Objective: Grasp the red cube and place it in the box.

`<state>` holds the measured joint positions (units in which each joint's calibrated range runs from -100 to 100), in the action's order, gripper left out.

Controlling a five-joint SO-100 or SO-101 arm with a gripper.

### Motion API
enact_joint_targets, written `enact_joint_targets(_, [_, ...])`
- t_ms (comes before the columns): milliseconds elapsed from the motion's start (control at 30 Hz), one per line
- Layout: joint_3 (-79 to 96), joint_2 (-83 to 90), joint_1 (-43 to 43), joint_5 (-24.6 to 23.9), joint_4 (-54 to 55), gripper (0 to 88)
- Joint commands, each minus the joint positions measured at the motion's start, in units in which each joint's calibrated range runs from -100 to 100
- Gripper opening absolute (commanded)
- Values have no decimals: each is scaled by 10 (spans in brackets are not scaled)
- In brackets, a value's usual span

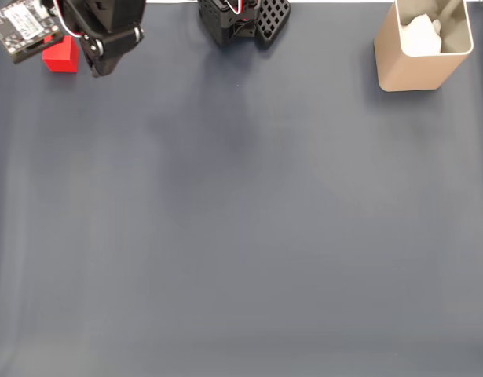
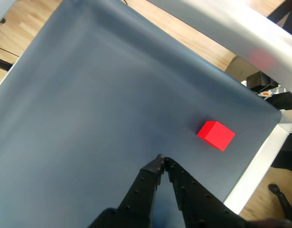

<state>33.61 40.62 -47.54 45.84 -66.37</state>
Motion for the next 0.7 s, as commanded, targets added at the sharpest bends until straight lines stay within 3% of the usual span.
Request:
enact_joint_targets(0, [-34, -15, -25, -6, -2, 2])
enact_joint_targets(667, [-74, -92, -144, -39, -16, 2])
